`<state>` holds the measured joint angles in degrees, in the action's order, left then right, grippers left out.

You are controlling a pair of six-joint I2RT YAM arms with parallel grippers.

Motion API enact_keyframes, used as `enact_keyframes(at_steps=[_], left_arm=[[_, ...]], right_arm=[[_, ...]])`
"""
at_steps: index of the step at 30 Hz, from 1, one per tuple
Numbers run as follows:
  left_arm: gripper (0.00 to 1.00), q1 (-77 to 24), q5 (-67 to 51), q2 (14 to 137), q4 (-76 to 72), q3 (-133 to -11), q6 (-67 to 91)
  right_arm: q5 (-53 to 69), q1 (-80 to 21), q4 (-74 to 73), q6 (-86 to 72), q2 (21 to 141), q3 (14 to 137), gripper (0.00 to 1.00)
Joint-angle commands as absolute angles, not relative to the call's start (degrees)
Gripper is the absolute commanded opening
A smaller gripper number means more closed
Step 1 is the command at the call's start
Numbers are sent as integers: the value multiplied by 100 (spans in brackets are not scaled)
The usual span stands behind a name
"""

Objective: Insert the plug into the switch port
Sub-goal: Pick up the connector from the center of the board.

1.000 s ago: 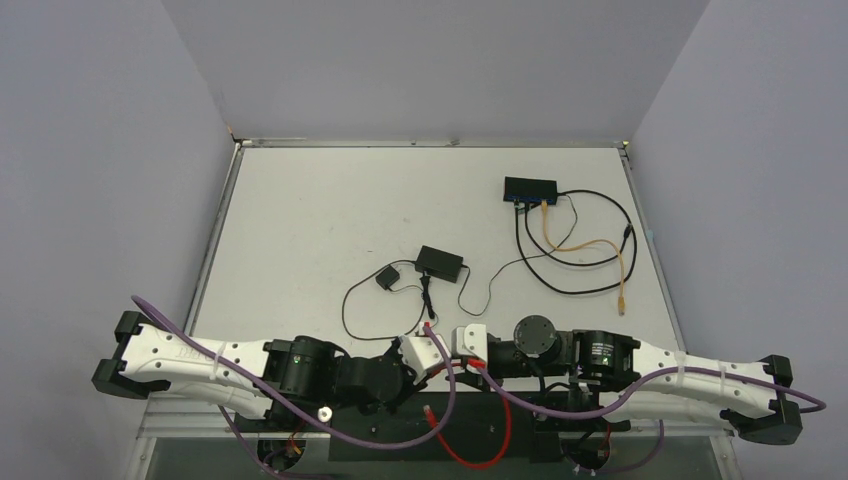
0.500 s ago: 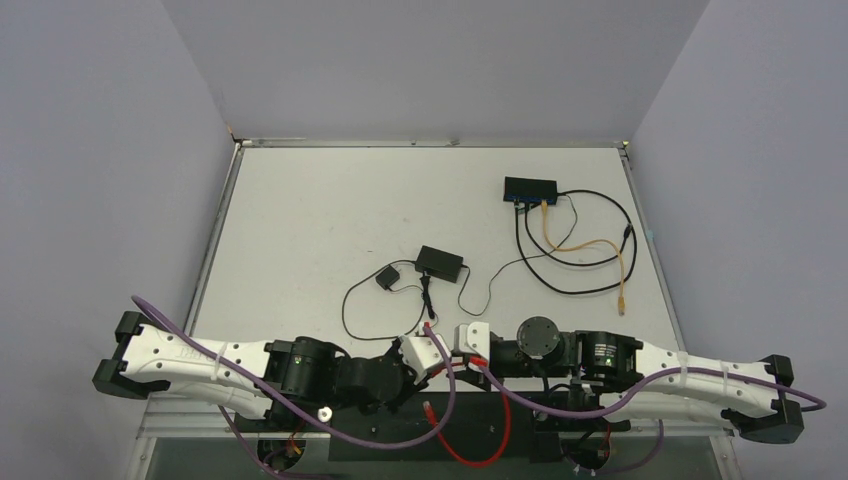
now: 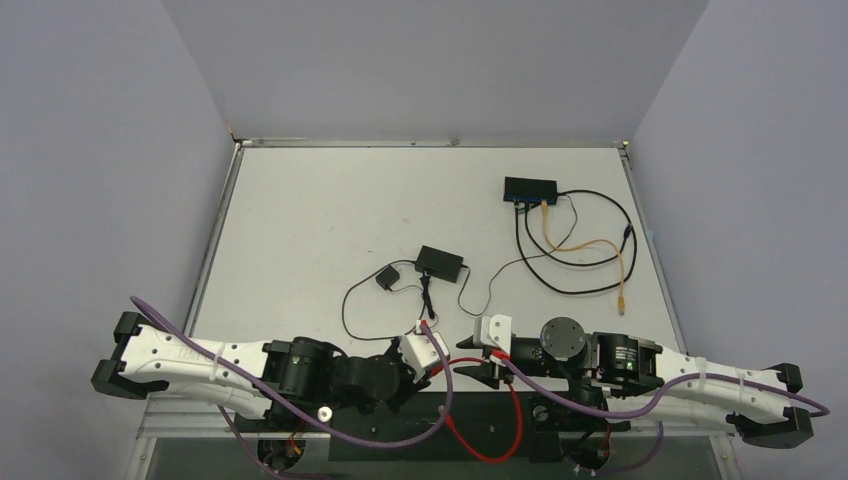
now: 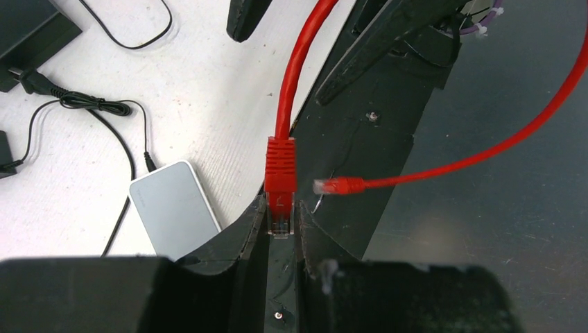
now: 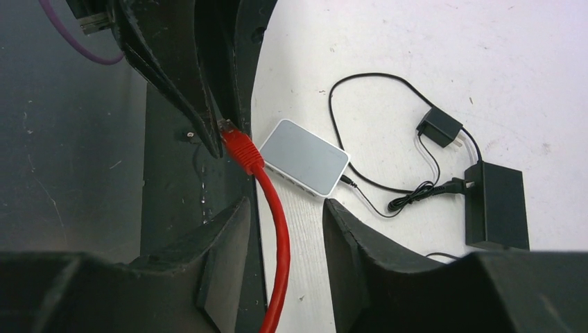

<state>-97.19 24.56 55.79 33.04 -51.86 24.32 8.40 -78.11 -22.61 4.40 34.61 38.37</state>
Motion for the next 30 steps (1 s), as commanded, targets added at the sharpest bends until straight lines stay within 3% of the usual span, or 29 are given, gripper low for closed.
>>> enact_keyframes(at_steps=[1, 9, 18, 30], left_arm=[[0, -9738, 2603, 5521, 3198, -5216, 2408], [0, -9738, 2597, 5556, 3192, -5212, 2391], [0, -9743, 2591, 5631, 3184, -5192, 2357], [0, -9739, 2548, 5581, 3147, -5127, 2324]], right_arm=[[775, -7857, -2122, 285, 3470, 3808, 41], [718, -7853, -2196, 275, 3595, 3966, 50], [601, -7851, -2435, 277, 3610, 4178, 40], [385, -7866, -2780, 371, 3712, 4548, 42]])
